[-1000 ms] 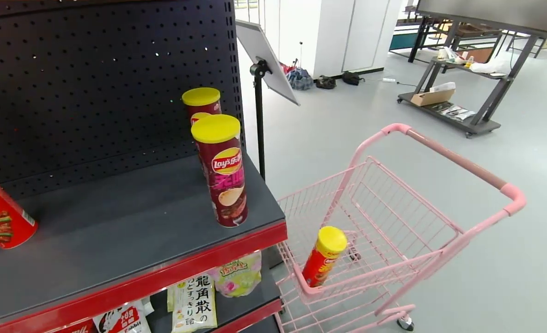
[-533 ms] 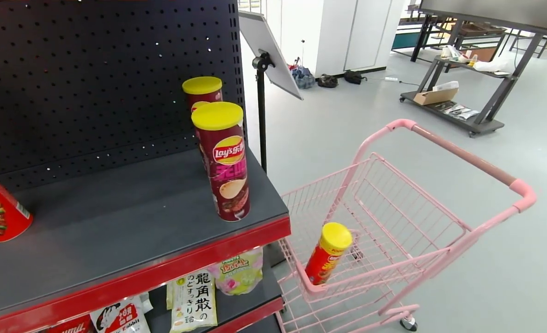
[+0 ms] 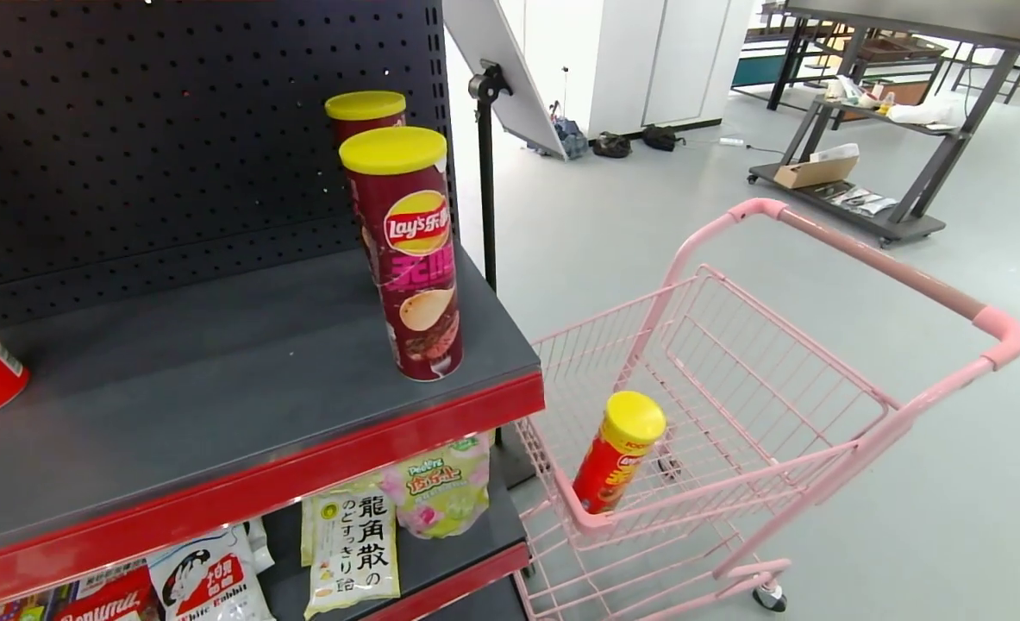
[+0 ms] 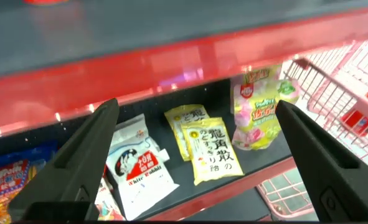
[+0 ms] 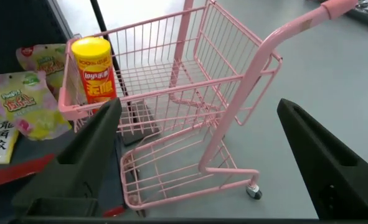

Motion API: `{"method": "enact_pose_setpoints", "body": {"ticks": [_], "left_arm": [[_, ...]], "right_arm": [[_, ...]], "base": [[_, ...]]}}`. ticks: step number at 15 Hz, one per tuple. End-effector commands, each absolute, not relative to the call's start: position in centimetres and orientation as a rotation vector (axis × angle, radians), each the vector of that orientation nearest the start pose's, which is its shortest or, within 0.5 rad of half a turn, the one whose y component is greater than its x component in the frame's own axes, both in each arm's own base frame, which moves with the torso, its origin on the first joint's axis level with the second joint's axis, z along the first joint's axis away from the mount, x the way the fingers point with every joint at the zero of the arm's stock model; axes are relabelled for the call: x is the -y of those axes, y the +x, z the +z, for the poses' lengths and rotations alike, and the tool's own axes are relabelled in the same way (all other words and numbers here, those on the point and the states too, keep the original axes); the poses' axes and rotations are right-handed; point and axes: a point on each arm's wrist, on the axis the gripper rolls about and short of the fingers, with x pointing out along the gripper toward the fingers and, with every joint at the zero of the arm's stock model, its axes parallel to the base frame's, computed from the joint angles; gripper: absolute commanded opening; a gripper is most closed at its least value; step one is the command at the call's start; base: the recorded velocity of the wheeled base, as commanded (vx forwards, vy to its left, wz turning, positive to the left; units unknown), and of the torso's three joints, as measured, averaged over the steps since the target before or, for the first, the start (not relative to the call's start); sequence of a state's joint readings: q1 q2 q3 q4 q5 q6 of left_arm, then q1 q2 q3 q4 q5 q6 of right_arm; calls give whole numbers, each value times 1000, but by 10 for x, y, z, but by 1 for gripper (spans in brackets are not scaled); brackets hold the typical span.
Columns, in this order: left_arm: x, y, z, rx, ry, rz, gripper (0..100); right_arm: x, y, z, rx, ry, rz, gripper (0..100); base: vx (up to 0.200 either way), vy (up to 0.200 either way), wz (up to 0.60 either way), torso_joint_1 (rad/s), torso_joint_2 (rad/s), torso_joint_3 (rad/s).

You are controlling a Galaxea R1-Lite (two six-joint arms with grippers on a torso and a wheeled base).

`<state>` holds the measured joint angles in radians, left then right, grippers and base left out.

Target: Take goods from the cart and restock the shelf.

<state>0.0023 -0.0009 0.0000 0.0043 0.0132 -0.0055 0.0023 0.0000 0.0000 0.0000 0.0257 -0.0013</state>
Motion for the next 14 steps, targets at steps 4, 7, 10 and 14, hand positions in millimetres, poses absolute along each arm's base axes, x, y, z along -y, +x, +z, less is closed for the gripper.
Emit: {"method": "enact_pose_setpoints", "body": {"ticks": [4, 7, 10, 14], "left_arm": [[0, -23, 75, -5, -6, 17, 100], [0, -23, 75, -5, -6, 17, 100], [0, -23, 75, -5, -6, 17, 100], [0, -23, 75, -5, -6, 17, 100]], "right_arm": [[-1, -23, 76, -2, -2, 29, 100], [-1, -23, 75, 0, -2, 29, 100], [-1, -23, 75, 0, -3, 31, 100], [0, -30, 113, 95, -9, 39, 100]], "base": [[0, 0, 0, -181, 533, 350], [0, 0, 0, -162, 535, 365], [0, 0, 0, -139, 518, 377], [0, 0, 0, -33, 146, 113]]}}
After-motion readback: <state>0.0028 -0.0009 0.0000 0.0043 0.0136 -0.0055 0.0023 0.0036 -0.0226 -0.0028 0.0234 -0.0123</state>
